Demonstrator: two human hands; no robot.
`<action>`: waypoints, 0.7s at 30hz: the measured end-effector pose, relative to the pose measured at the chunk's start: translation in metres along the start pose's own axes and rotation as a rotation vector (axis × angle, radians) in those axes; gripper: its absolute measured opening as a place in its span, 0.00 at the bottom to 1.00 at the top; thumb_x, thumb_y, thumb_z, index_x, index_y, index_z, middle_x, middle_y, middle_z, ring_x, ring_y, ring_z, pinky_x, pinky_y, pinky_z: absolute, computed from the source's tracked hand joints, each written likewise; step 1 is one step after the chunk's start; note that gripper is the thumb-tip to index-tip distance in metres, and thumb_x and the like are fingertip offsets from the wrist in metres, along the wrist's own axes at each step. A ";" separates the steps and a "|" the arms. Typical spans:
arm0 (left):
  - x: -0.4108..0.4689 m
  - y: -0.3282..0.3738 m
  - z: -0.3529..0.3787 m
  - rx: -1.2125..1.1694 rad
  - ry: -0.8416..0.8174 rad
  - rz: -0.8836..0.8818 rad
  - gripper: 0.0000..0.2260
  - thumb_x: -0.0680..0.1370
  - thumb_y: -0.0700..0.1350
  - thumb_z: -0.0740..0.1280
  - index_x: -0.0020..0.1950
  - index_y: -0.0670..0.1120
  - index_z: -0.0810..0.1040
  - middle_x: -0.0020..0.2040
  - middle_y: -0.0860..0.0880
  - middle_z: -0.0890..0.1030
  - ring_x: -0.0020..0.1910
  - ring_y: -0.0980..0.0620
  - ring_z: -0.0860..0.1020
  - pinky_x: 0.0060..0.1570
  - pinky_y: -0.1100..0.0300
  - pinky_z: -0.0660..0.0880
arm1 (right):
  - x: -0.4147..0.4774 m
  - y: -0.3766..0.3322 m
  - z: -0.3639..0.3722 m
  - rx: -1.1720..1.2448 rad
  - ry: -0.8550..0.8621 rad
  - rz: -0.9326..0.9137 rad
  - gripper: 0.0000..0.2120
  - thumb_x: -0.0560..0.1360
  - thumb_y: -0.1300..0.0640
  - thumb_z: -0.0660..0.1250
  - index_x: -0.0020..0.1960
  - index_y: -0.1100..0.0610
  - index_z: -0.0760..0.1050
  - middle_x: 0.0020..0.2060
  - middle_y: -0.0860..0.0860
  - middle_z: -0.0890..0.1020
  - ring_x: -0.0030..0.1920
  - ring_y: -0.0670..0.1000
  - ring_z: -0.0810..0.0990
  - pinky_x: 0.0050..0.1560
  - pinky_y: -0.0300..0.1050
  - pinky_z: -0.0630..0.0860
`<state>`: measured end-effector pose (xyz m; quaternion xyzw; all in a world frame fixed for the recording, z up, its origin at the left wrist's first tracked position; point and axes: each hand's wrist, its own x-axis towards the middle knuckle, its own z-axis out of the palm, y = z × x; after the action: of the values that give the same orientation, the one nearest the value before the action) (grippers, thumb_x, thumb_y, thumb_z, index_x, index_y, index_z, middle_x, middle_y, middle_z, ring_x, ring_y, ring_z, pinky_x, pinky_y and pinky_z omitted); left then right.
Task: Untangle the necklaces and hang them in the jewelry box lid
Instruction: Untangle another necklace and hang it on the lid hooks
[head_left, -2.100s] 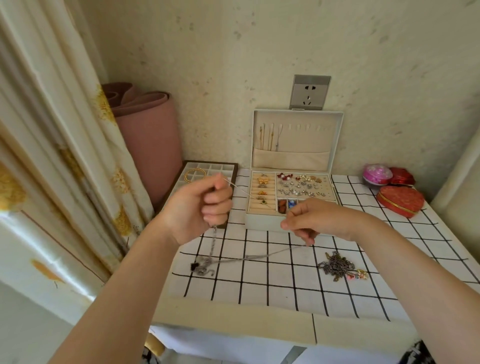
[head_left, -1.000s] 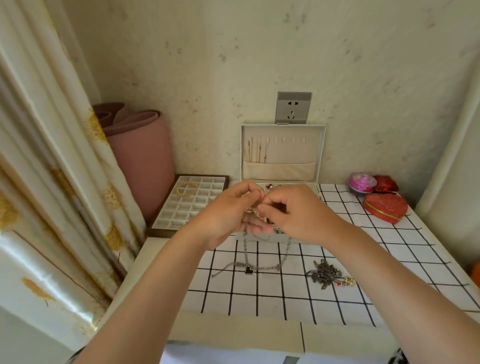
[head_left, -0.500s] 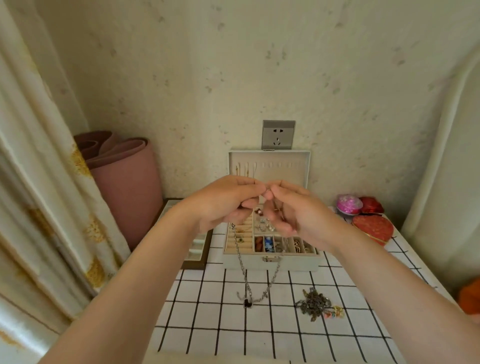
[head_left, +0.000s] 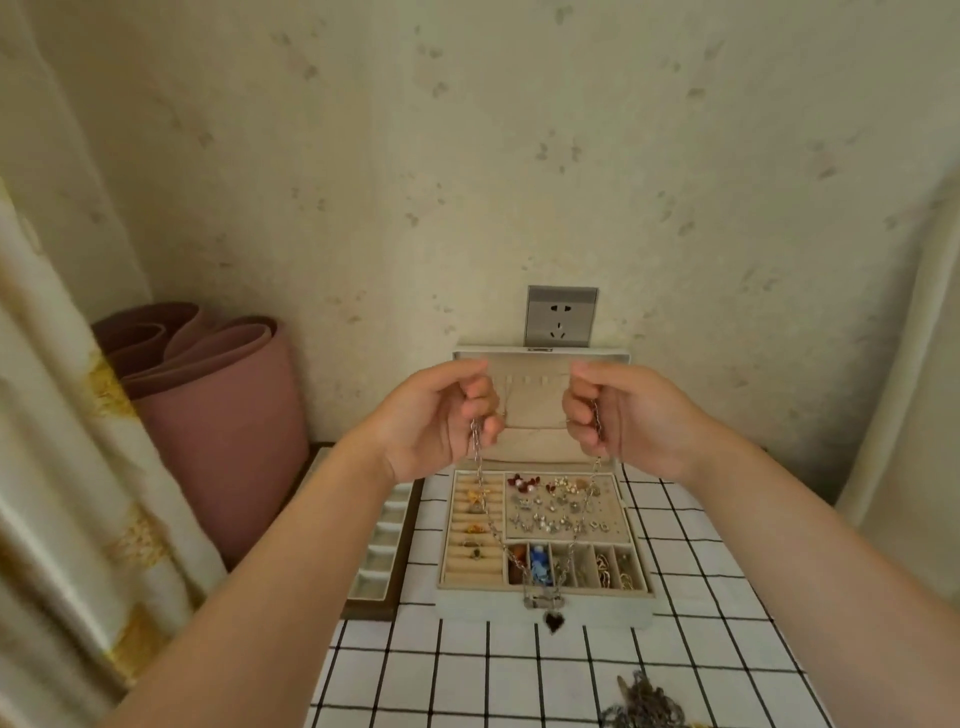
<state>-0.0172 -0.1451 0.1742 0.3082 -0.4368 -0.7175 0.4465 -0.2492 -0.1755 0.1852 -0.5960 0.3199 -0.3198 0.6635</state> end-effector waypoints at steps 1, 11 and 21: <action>0.008 -0.002 -0.004 -0.060 0.055 0.024 0.14 0.79 0.47 0.63 0.35 0.46 0.73 0.26 0.51 0.68 0.31 0.50 0.74 0.35 0.61 0.77 | 0.008 0.004 -0.003 0.019 0.051 0.020 0.14 0.79 0.50 0.61 0.36 0.53 0.69 0.30 0.50 0.69 0.28 0.50 0.66 0.29 0.42 0.64; 0.092 -0.039 -0.019 0.444 0.722 0.139 0.08 0.77 0.44 0.72 0.45 0.38 0.82 0.30 0.46 0.79 0.24 0.53 0.77 0.30 0.59 0.79 | 0.090 0.054 -0.006 -0.318 0.799 -0.048 0.09 0.73 0.52 0.75 0.37 0.54 0.80 0.31 0.46 0.79 0.31 0.47 0.75 0.37 0.42 0.71; 0.115 -0.050 -0.016 0.704 0.912 0.160 0.13 0.74 0.46 0.68 0.36 0.38 0.82 0.30 0.46 0.83 0.21 0.50 0.80 0.33 0.50 0.83 | 0.111 0.060 0.001 -0.366 0.993 -0.014 0.18 0.72 0.48 0.72 0.28 0.56 0.78 0.26 0.48 0.81 0.25 0.44 0.75 0.28 0.37 0.67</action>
<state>-0.0696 -0.2444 0.1162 0.6820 -0.4346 -0.2877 0.5130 -0.1803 -0.2589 0.1208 -0.4809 0.6423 -0.5069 0.3150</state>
